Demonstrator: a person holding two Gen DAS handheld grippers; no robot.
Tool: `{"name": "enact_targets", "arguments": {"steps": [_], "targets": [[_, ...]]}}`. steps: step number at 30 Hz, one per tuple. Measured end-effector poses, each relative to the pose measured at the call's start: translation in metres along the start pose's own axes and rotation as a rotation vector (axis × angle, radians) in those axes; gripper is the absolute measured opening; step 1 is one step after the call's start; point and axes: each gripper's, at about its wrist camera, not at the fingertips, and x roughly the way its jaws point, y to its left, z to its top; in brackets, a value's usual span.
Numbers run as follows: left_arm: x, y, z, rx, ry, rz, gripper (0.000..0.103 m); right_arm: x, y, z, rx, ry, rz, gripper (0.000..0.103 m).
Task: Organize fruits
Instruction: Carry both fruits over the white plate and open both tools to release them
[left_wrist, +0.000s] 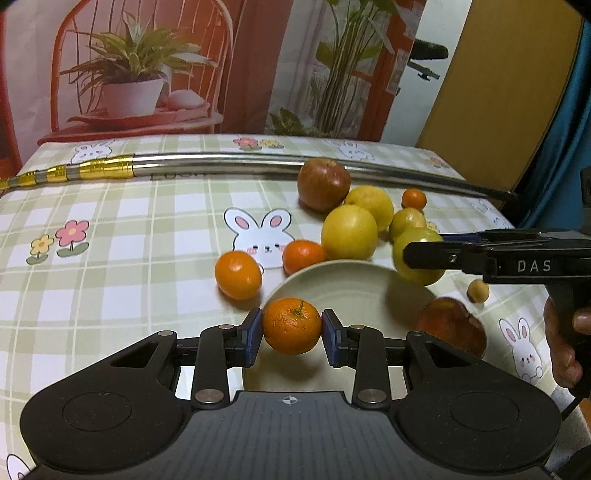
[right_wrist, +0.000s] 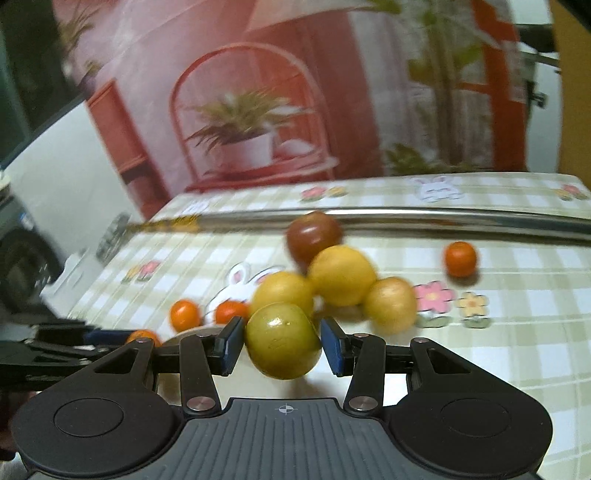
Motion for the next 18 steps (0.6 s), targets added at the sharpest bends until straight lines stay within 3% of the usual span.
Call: {"name": "enact_targets", "arguments": {"steps": [9,18], "targets": [[0.008,-0.002,-0.008,0.001,0.031,0.002,0.036,0.021,0.020,-0.006,-0.053,0.110,0.018,0.042],[0.013,-0.003,-0.011,0.003,0.048,0.003,0.036,0.030,0.021,-0.014,-0.064,0.161,0.008,0.042]]}}
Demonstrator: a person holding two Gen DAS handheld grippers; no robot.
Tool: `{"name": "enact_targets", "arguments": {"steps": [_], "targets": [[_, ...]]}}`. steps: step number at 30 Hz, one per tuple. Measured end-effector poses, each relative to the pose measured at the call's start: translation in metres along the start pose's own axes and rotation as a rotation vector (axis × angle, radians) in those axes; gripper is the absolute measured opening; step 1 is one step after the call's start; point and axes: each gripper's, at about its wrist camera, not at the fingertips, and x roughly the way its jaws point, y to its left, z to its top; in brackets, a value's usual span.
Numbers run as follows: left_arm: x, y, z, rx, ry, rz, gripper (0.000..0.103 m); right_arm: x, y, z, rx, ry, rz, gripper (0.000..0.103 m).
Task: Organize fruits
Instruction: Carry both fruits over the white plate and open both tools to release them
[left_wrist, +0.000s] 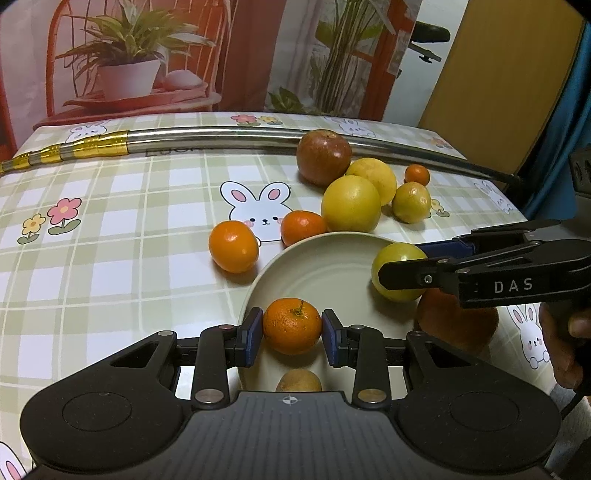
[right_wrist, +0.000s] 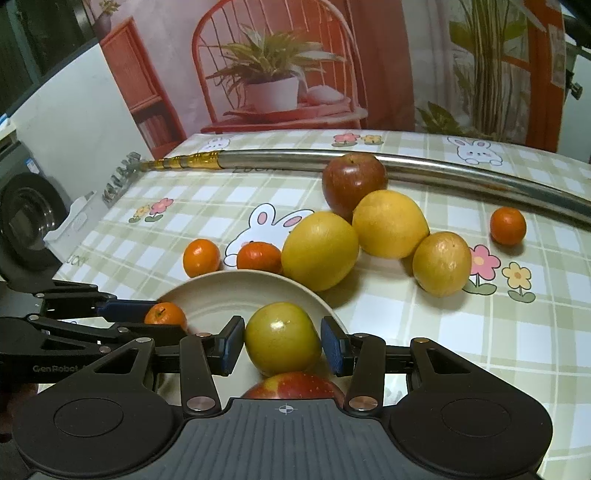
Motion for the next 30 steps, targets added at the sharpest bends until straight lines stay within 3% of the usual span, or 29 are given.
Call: {"name": "enact_targets", "arguments": {"steps": [16,30], "targets": [[0.006,0.000,-0.001,-0.030,0.018,-0.018,0.036,0.002,-0.002,0.000,0.000,0.018,-0.002,0.043],[-0.001,0.005,0.003,-0.057,0.010,-0.019,0.037,-0.023,-0.017,0.012,0.052,-0.062,-0.002,0.044]]}}
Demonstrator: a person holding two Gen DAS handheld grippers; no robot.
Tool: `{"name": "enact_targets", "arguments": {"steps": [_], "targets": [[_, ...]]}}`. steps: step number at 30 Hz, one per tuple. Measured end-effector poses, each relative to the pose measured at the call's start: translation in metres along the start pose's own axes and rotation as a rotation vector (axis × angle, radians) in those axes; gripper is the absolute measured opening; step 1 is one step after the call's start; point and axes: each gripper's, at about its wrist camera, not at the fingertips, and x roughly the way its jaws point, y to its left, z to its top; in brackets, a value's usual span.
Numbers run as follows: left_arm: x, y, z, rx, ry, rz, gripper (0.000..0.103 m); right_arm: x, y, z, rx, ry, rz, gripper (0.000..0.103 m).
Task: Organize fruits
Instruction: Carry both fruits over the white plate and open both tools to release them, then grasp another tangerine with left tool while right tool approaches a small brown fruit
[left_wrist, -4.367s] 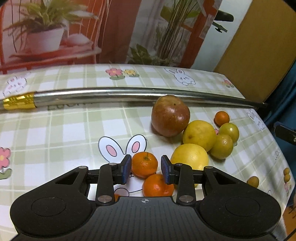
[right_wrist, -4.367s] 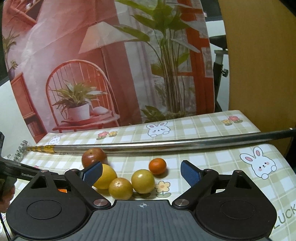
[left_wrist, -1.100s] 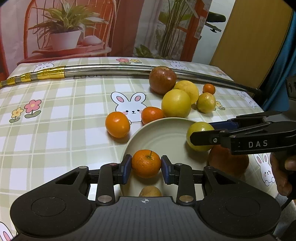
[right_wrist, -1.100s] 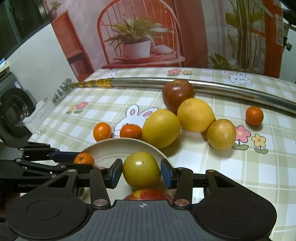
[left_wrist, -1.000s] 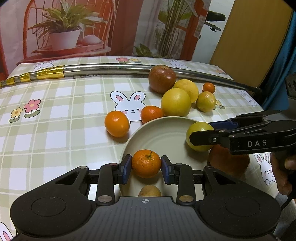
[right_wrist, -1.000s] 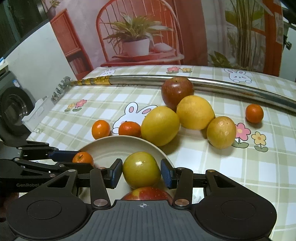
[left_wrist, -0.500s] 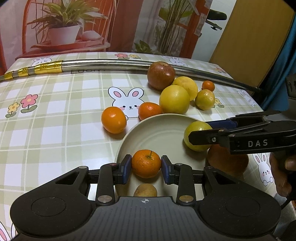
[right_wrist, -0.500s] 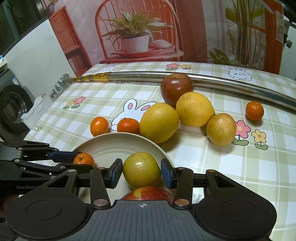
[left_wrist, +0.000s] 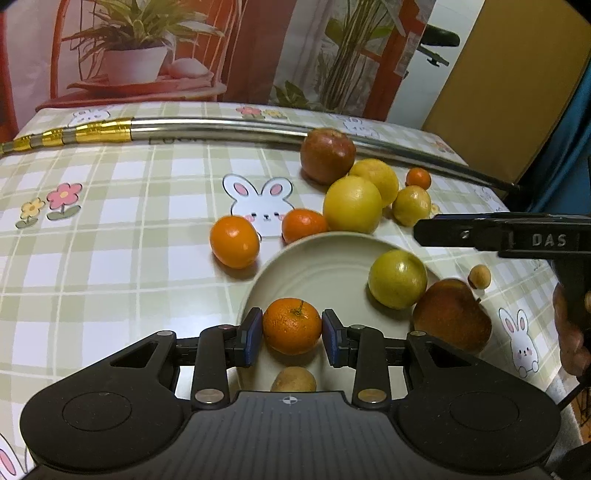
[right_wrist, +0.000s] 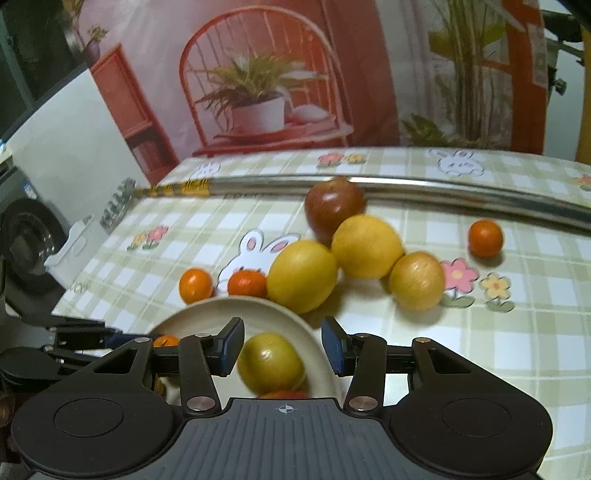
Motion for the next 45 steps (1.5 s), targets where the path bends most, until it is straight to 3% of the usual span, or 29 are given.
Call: {"name": "enact_targets", "arguments": {"steps": [1,3,9,14,18,23,27,34,45], "targets": [[-0.002,0.001,0.002,-0.001,-0.010,-0.001,0.037,-0.003,-0.002,0.002,0.002,-0.008,-0.003,0.045],[-0.007,0.002,0.006,-0.004,-0.034,-0.002,0.037,-0.008,-0.007,0.006,0.009,-0.027,-0.004,0.059],[-0.015,0.006,0.020,-0.020,-0.066,0.010,0.042,-0.025,-0.015,0.018,-0.001,-0.094,-0.049,0.078],[-0.007,0.010,0.034,-0.036,-0.043,0.001,0.043,-0.035,-0.024,0.024,0.013,-0.142,-0.108,0.079],[0.001,0.013,0.043,-0.056,-0.038,-0.028,0.043,-0.041,-0.038,0.027,0.065,-0.166,-0.135,0.088],[0.017,0.008,0.056,-0.037,-0.037,-0.073,0.043,-0.043,-0.059,0.024,0.142,-0.170,-0.162,0.087],[0.036,0.004,0.062,-0.024,-0.006,-0.057,0.043,-0.043,-0.067,0.019,0.172,-0.177,-0.171,0.085],[0.063,0.012,0.070,-0.092,0.039,-0.090,0.043,-0.043,-0.073,0.014,0.188,-0.186,-0.166,0.079],[0.070,0.014,0.070,-0.091,0.062,-0.094,0.039,-0.042,-0.082,0.010,0.230,-0.191,-0.155,0.077]]}}
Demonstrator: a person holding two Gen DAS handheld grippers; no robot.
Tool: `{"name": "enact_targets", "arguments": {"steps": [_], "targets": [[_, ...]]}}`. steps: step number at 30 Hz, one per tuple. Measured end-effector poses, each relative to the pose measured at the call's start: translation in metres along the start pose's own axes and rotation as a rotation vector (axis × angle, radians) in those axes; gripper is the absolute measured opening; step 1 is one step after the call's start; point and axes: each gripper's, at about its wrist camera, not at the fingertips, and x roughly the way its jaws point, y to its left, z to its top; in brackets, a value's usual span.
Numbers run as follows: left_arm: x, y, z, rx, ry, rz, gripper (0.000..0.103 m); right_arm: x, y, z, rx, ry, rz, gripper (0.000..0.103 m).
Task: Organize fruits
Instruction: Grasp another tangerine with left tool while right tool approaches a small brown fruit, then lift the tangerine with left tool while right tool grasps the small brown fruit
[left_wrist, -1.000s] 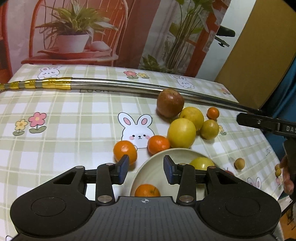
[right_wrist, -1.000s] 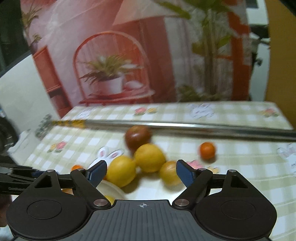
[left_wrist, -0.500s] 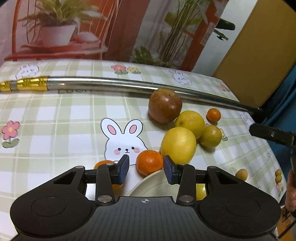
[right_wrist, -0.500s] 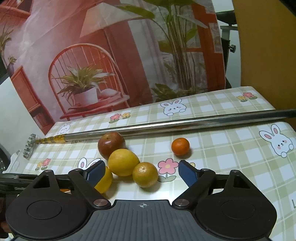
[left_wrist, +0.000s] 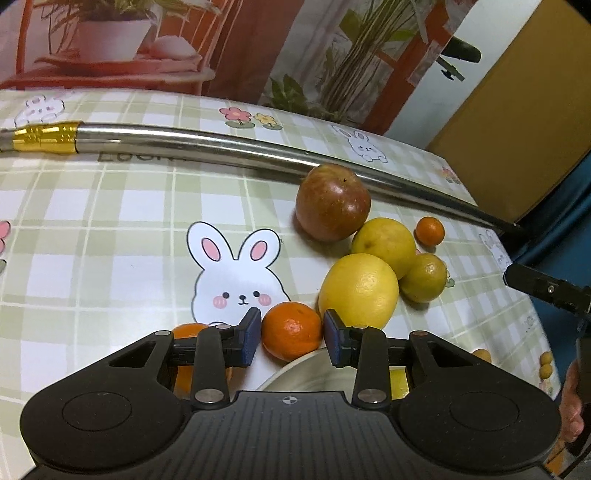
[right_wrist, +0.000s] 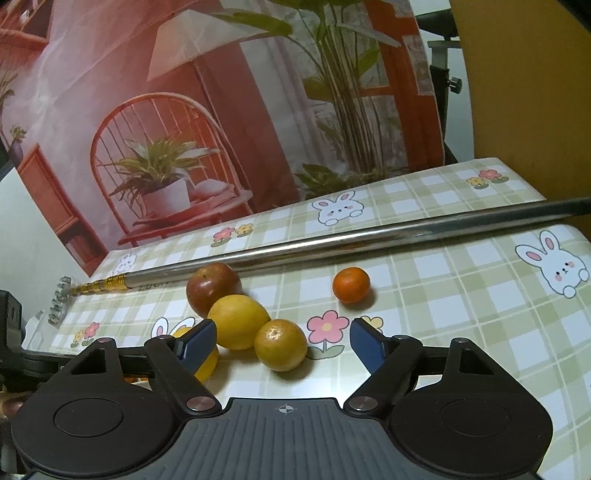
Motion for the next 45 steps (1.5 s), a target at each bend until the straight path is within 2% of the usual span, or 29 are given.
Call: {"name": "enact_targets", "arguments": {"steps": [7,19,26,34,39,45], "targets": [[-0.005,-0.003,0.001,0.057,-0.024,0.082,0.039,0.002,-0.003,-0.003,0.002,0.007,-0.003,0.077],[-0.003,-0.012,-0.001,0.112,-0.019,0.105,0.039,0.000,-0.015,-0.012,0.024,0.023,-0.018,0.074],[-0.023,-0.021,-0.006,0.144,-0.078,0.110,0.039,0.004,-0.011,-0.031,0.021,0.063,-0.016,0.074],[-0.052,-0.027,-0.013,0.130,-0.146,0.093,0.039,-0.002,-0.011,-0.056,0.000,0.087,-0.043,0.059],[-0.068,-0.027,-0.023,0.105,-0.173,0.076,0.039,-0.011,-0.012,-0.070,-0.047,0.065,-0.095,0.043],[-0.078,-0.023,-0.034,0.078,-0.175,0.050,0.039,-0.012,-0.012,-0.077,-0.099,0.070,-0.142,0.035]]}}
